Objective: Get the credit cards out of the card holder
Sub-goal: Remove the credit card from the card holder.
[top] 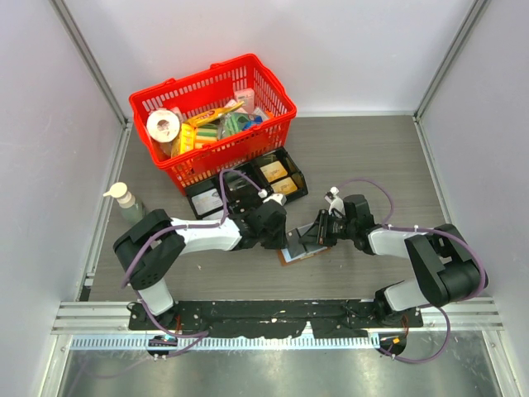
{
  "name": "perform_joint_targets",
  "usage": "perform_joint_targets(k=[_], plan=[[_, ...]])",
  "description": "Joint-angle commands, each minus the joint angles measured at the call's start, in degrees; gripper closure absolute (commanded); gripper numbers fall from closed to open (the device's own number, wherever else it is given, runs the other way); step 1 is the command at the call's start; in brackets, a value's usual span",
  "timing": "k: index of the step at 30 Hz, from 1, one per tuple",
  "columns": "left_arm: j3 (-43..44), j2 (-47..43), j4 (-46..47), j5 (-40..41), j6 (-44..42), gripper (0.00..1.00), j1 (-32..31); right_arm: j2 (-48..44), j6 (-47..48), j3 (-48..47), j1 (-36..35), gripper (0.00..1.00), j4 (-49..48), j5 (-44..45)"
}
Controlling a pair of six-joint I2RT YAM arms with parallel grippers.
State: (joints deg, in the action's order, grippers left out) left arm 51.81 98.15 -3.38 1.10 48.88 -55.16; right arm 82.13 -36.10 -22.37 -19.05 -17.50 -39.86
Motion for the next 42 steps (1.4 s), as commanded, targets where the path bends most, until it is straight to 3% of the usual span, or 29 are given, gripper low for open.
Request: perform_joint_targets(k=[1, 6, 15, 34, 38, 42], plan=[[-1.36, 1.08, -1.37, 0.65, 0.07, 1.0, -0.39, -0.04, -0.73, -0.04, 0.41, 0.82, -3.5, -1.63], [-2.33, 1.08, -1.28, 0.92, 0.51, 1.0, -0.3, -0.39, -1.52, 0.31, 0.94, 0.82, -4.74, -2.07], [-2.33, 0.91, -1.46, 0.65, 0.51, 1.0, -0.39, -0.39, -2.22, 0.92, 1.56, 0.99, -5.97, -2.86], [-3.3, 0.11, -1.63, 0.92, 0.69, 1.0, -0.39, -0.74, -0.47, 1.54, 4.72, 0.99, -3.77, -2.51], [-3.21, 0.11, -1.55, 0.83, 0.69, 1.0, -0.3, 0.13, -0.29, 1.54, 4.72, 0.82, -3.86, -2.77], [-3.12, 0.2, -1.37, 0.74, 0.69, 1.0, -0.3, 1.45, -0.11, 1.71, 4.81, 0.74, -4.3, -2.86]])
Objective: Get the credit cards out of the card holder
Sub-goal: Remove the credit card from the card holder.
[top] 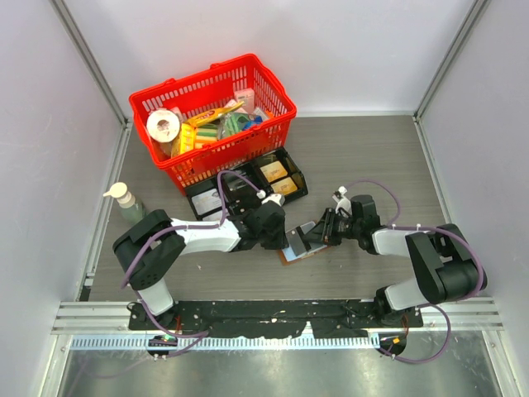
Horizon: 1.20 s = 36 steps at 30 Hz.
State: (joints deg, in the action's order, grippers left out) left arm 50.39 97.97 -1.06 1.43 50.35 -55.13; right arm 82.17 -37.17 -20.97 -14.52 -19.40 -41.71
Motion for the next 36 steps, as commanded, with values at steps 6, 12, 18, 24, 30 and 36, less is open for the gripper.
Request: perform_joint_targets(k=[6, 12, 18, 24, 30, 36], plan=[[-1.61, 0.38, -3.6, 0.33, -0.6, 1.0, -0.41, 3.69, 0.87, 0.32, -0.24, 0.71, -3.8, -1.18], [-1.87, 0.38, -3.86, 0.24, -0.69, 1.0, -0.41, 3.09, 0.87, 0.41, -0.42, 0.88, -3.72, -1.0], [-2.58, -0.59, -4.21, 0.68, -0.78, 1.0, -0.41, -2.62, 3.58, -1.0, -0.33, 0.99, 3.47, 2.68], [-3.63, -1.91, -3.69, 0.85, -1.04, 1.0, -0.32, -10.88, 6.14, -2.49, -0.24, 0.99, 13.22, 9.35], [-3.46, -5.15, -4.03, 1.47, -1.92, 0.98, -0.24, -19.66, 9.56, -6.88, -0.24, 0.99, 25.44, 16.13], [-2.49, -14.02, -6.84, 2.61, -5.43, 0.44, 1.6, -26.26, 12.11, -12.15, -0.24, 0.99, 32.93, 15.44]])
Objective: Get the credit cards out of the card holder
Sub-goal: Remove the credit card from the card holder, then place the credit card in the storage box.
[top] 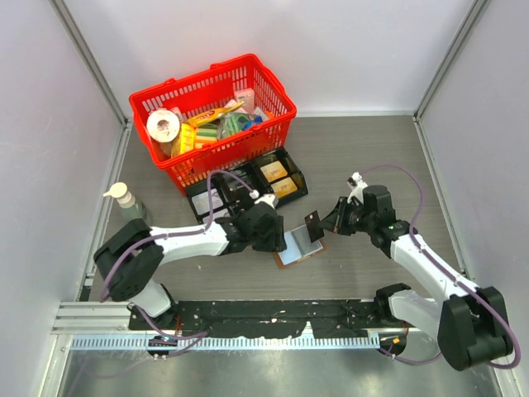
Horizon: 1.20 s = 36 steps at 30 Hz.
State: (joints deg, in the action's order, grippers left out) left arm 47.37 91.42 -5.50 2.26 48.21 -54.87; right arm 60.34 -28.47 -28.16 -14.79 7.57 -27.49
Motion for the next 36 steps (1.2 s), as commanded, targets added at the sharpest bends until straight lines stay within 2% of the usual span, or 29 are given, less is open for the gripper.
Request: perform_joint_targets(k=[1, 3, 6, 8, 12, 17, 20, 23, 26, 31, 36], plan=[[0.79, -9.05, -2.94, 1.69, -4.25, 0.33, 2.04, -4.87, 3.94, -5.58, -0.07, 0.99, 7.09, 0.25], [1.92, -12.56, -4.78, 1.34, -6.53, 0.21, 3.1, -5.75, 5.08, -7.43, -0.07, 0.99, 8.59, -1.6], [3.68, -17.22, -7.59, 0.9, -11.1, 0.13, 4.33, -6.55, 6.58, -10.5, -0.07, 0.99, 10.61, -4.85], [4.22, -20.65, -8.21, 0.12, -14.7, 0.0, 4.86, -7.16, 7.9, -12.08, -0.24, 0.99, 11.24, -7.83], [4.92, -26.45, -7.78, -1.99, -21.55, 0.0, 5.83, -7.86, 10.36, -14.81, -0.24, 0.99, 11.59, -13.98], [7.9, -29.36, -9.79, -11.64, -29.56, 0.01, 7.58, -7.08, 17.38, -19.98, -0.94, 0.99, 14.65, -21.98], [9.31, -28.93, -9.62, -20.08, -32.29, 0.03, 8.73, -6.02, 21.25, -22.72, -1.73, 0.99, 17.47, -25.77], [11.07, -27.79, -9.18, -24.92, -34.93, 0.06, 8.99, -5.49, 23.37, -24.22, -2.53, 0.99, 18.35, -27.88], [11.95, -27.0, -8.04, -28.71, -37.38, 0.03, 8.99, -5.67, 23.98, -24.22, -3.84, 0.99, 17.13, -29.38], [14.49, -24.45, -9.62, -33.71, -39.94, 0.05, 8.99, -6.37, 25.39, -23.52, -5.43, 0.99, 15.54, -30.96], [15.82, -21.64, -9.88, -39.34, -39.77, 0.16, 8.99, -6.02, 25.57, -23.34, -7.27, 0.99, 13.62, -32.28]])
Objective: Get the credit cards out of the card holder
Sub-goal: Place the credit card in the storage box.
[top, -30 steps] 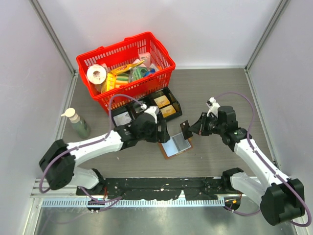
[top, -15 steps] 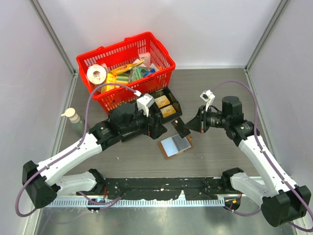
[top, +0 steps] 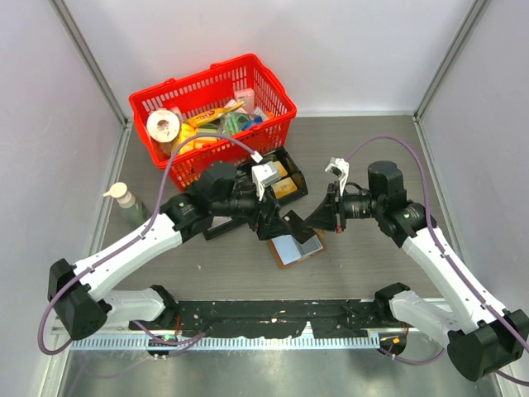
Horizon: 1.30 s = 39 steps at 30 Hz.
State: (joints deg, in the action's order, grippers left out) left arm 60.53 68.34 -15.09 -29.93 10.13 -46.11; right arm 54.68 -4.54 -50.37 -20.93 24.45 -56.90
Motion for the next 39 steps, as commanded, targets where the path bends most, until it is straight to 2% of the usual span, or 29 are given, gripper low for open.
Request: perform_joint_targets(k=[1, 6, 7, 12, 14, 17, 20, 21, 24, 28, 30, 34, 39], plan=[[2.83, 1.88, -0.29, -7.94, -1.69, 0.19, 0.32, -0.36, 1.63, -1.13, -1.48, 0.99, -3.53, -2.86], [3.36, 3.29, -0.29, -11.81, -1.52, 0.46, 0.32, 0.34, 2.51, -1.14, -1.92, 0.99, -3.62, -3.3], [3.28, 3.3, -0.38, -12.08, -1.52, 0.58, 0.32, 0.34, 2.6, -1.05, -1.92, 0.99, -3.79, -3.39], [2.93, 2.68, -0.55, -11.82, -1.61, 1.0, 0.32, 0.17, 2.52, 0.01, -1.92, 0.98, -4.76, -2.6], [2.49, 2.24, -0.64, -10.5, -1.52, 1.0, 0.32, -0.01, 1.9, 0.27, -1.92, 0.81, -5.63, -1.37], [1.26, 1.01, -0.55, -6.04, -0.64, 1.0, 0.58, -0.71, 1.02, 0.53, -1.92, 0.69, -5.81, 3.71], [-0.76, -1.26, 0.41, 5.98, 2.95, 1.0, 0.84, -1.67, -0.82, 0.8, -1.92, 0.58, -5.9, 10.39], [-1.55, -2.15, 0.85, 10.2, 3.92, 1.0, 1.02, -2.2, -2.65, 0.97, -1.92, 0.54, -5.99, 15.54], [-3.84, -3.64, 1.73, 22.95, 7.52, 1.0, 1.28, -3.17, -4.24, 1.76, -1.84, 0.47, -6.34, 21.91], [-6.21, -4.88, 4.01, 38.07, 13.58, 1.0, 2.42, -5.36, -8.91, 4.13, -1.92, 0.42, -8.97, 30.17], [-6.83, -4.01, 3.93, 43.44, 16.92, 1.0, 3.56, -6.94, -11.1, 6.5, -1.92, 0.34, -11.86, 32.9], [-6.57, -0.06, 3.49, 45.31, 23.26, 1.0, 8.92, -11.86, -15.76, 13.44, -1.92, 0.26, -20.29, 35.71], [-5.25, 7.41, 7.26, 43.92, 26.87, 0.99, 12.35, -13.89, -19.1, 17.58, -1.92, 0.26, -20.76, 39.85]])
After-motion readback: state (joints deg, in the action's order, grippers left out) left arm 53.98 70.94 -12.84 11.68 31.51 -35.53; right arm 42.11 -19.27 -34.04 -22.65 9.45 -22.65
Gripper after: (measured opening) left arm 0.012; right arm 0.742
